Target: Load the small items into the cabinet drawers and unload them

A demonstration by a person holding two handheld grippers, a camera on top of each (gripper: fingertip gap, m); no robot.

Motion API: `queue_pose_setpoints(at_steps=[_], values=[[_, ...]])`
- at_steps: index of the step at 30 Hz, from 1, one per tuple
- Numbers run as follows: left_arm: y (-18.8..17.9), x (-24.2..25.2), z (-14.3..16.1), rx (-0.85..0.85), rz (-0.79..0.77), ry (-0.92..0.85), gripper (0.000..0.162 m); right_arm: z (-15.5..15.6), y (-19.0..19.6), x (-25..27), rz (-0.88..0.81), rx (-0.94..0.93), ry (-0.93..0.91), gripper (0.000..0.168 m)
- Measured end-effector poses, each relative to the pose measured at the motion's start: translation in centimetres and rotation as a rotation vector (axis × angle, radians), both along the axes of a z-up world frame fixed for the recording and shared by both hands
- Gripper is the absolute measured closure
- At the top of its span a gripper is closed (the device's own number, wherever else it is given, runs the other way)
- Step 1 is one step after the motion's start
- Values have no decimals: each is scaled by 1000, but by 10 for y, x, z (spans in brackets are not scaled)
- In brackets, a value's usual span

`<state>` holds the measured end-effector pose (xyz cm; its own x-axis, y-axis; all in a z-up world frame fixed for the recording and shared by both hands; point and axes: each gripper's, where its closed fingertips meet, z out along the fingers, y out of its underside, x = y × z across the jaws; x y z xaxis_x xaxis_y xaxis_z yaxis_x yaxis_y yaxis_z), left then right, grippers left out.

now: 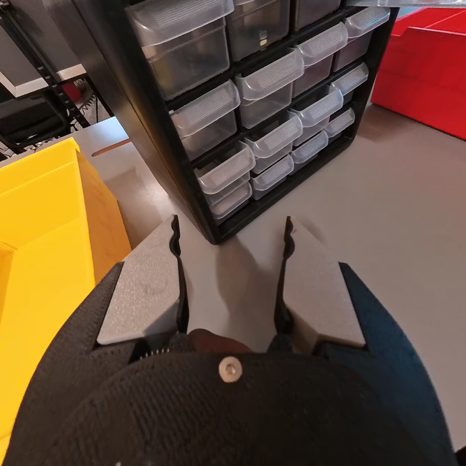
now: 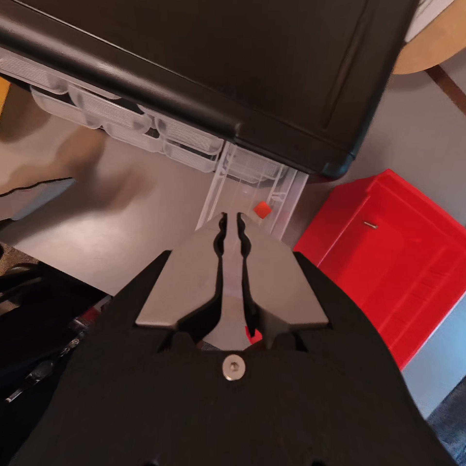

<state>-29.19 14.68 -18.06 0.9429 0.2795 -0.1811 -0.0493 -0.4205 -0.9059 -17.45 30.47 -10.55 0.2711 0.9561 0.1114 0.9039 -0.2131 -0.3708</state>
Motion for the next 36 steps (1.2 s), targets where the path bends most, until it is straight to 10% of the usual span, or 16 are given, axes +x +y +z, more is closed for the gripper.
queue_pose_setpoints(at_steps=[19, 27, 33, 36], values=[[9, 3, -1, 63, -56, -51, 74, -8, 7, 4, -150, -99, -90, 158], [1, -12, 56, 193, -26, -39, 77, -7, 3, 5, -83, -69, -93, 168], [31, -23, 143, 267, -61, 5, 101, -7, 3, 5, -67, -40, -115, 168], [60, -16, 142, 25, -171, -22, 160, -7, 3, 5, -61, -37, -117, 168]])
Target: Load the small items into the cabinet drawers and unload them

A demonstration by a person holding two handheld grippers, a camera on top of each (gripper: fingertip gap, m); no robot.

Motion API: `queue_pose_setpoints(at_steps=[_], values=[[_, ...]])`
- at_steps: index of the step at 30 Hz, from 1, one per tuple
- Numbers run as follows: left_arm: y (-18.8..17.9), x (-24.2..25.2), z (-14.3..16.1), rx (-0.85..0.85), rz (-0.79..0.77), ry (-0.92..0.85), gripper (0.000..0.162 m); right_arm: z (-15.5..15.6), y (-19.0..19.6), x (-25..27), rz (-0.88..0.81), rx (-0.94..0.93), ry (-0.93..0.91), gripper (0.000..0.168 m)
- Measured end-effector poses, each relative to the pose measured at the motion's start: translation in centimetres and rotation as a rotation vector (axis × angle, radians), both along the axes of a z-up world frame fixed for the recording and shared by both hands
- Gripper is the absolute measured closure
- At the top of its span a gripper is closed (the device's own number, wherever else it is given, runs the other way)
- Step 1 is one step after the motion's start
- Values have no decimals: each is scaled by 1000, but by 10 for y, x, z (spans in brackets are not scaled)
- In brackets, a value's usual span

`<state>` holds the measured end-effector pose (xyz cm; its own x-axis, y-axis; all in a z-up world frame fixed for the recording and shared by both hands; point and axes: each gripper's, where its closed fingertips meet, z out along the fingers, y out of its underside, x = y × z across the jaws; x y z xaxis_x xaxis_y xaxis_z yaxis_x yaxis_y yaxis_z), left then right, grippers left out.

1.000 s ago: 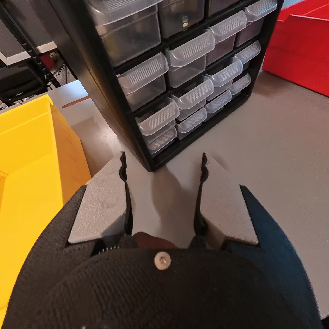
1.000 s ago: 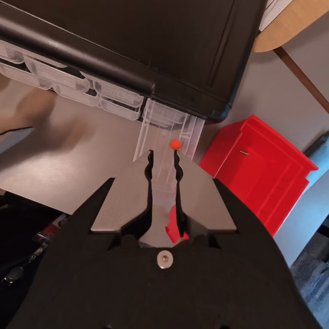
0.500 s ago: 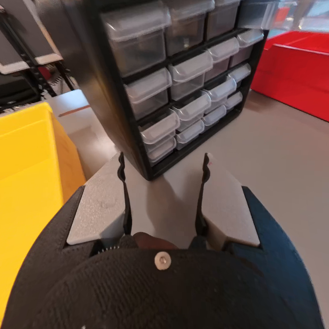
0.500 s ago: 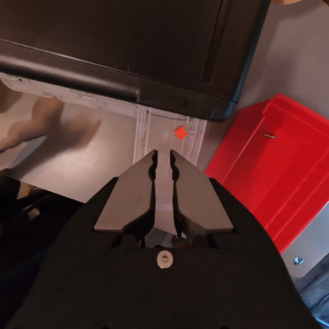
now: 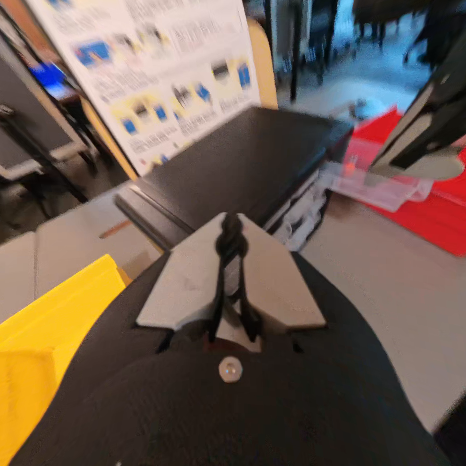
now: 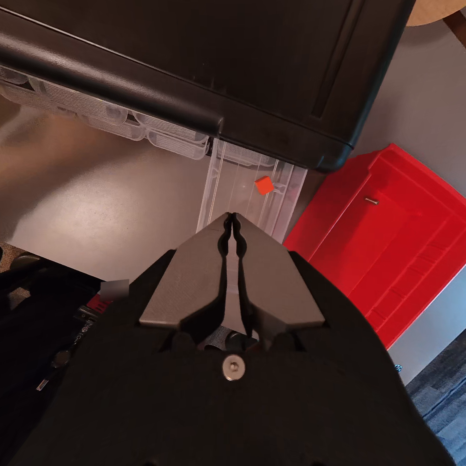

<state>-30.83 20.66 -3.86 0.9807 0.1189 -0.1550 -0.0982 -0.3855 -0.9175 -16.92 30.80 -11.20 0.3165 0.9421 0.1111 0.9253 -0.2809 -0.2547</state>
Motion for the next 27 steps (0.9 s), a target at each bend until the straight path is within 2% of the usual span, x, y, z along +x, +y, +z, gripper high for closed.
queue_pose_setpoints(at_steps=[1, 5, 11, 14, 18, 20, 23, 27], values=[[6, -1, -11, -122, -24, -15, 162, 0, 0, 0, 2, -2, 2, 168], [15, -2, -16, -336, -88, -66, 162, 0, 0, 2, 13, -13, 3, 168], [14, -2, -18, -549, -96, 69, 162, 2, 9, -1, -2, -3, 42, 167], [13, -1, -18, -571, -98, 111, 162, 3, 11, -3, -10, 12, 59, 164], [12, -1, -18, -545, -121, 53, 162, 1, 8, -1, -7, -9, 52, 162], [13, -1, -18, -535, -130, 38, 162, 1, 7, -2, -6, -26, 58, 168], [13, -1, -18, -537, -133, 56, 162, 3, 5, -3, 13, -26, 73, 168], [13, -1, -18, -541, -137, 75, 162, 18, 5, -7, 24, -35, 150, 168]])
